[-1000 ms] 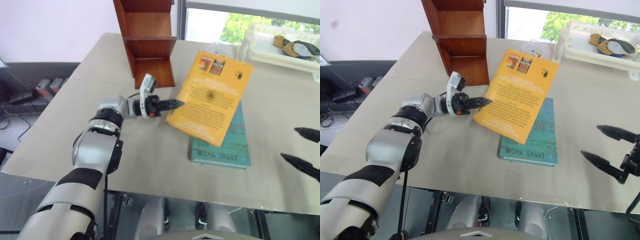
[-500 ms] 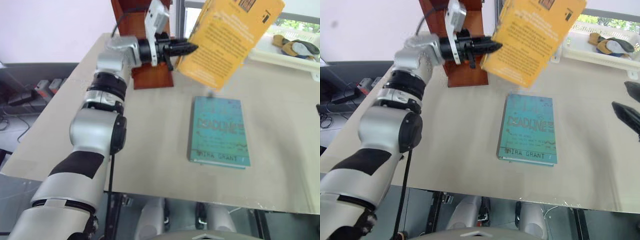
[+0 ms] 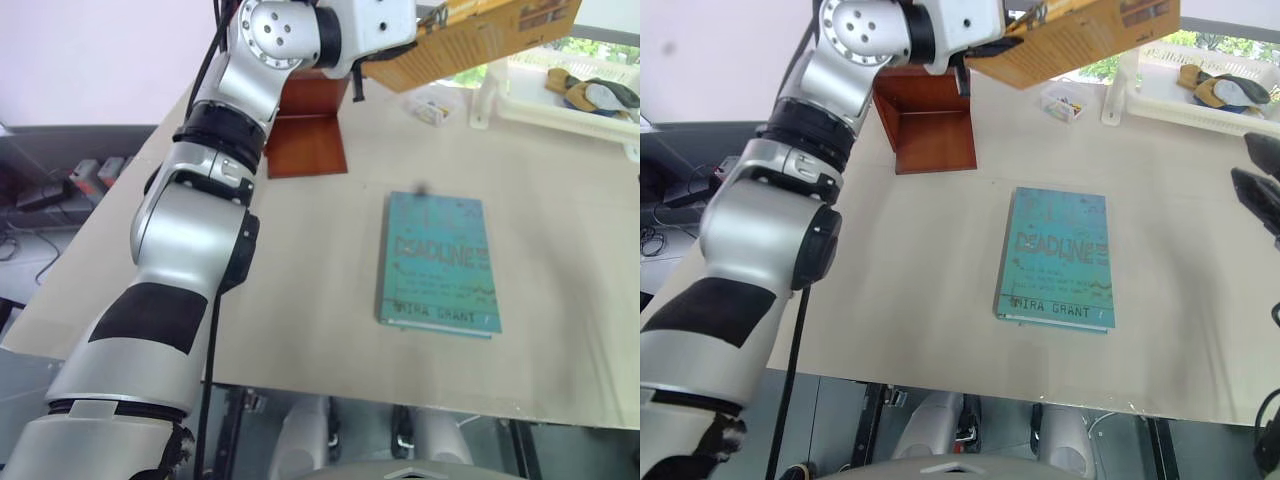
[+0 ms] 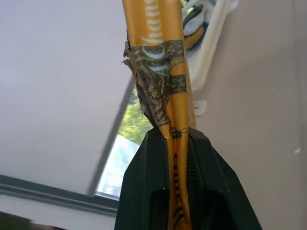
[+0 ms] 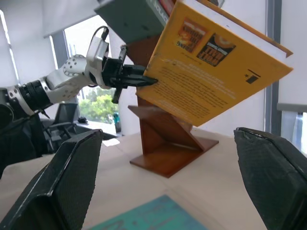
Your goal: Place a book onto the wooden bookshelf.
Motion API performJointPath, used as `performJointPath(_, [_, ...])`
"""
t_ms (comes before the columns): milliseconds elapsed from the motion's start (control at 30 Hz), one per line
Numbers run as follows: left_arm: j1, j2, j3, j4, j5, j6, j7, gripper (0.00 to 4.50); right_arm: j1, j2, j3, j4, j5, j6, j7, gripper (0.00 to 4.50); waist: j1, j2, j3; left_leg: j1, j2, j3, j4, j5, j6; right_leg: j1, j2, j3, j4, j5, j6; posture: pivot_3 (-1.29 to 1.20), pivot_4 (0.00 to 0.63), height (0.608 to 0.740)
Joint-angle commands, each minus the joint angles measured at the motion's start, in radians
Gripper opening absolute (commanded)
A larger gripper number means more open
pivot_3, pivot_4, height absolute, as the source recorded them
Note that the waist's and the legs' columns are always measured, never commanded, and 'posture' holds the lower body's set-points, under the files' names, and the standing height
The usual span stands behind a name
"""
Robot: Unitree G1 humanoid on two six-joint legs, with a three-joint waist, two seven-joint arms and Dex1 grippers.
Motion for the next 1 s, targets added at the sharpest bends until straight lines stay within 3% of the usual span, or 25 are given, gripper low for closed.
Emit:
performJointPath(33, [-0.064,0.031,-0.039,-0.017,0.088,-0.044,0.091,0.1,-0.055,-0.033,-0.007,0.043,0.006,0.005,0.037,4.5,0.0,0.0,0.0,0.0,0.0,0.0,0.0,0.0,0.0,0.0,0.0,0.0,0.0,0.0,0.0,0.0,0.15,0.712])
performJointPath(367, [-0.106,0.136,-0.132,-0.041,0.272,-0.048,0.162,0.1,-0.132,-0.054,0.028,0.163,-0.019,0.022,0.132,4.5,0.0,0.0,0.0,-0.002,0.001,0.008,0.0,0.0,0.0,-0.009,0.0,0.007,0.007,0.0,0.0,0.0,0.15,0.712])
performJointPath(733, [-0.06,0.277,-0.145,-0.04,0.34,-0.007,0.143,0.1,-0.184,-0.092,0.08,0.233,-0.052,0.048,0.226,4.5,-0.005,0.0,0.0,-0.002,0.002,0.012,0.0,0.0,0.0,-0.012,0.0,0.011,0.008,0.0,0.0,0.0,0.15,0.712])
performJointPath(1000, [-0.044,0.298,-0.143,-0.051,0.343,0.051,0.078,0.1,-0.247,-0.085,0.115,0.283,-0.089,0.012,0.231,4.5,0.0,0.0,0.0,-0.002,0.002,0.013,0.0,0.0,0.0,-0.012,0.0,0.011,0.009,0.0,0.0,0.0,0.15,0.712])
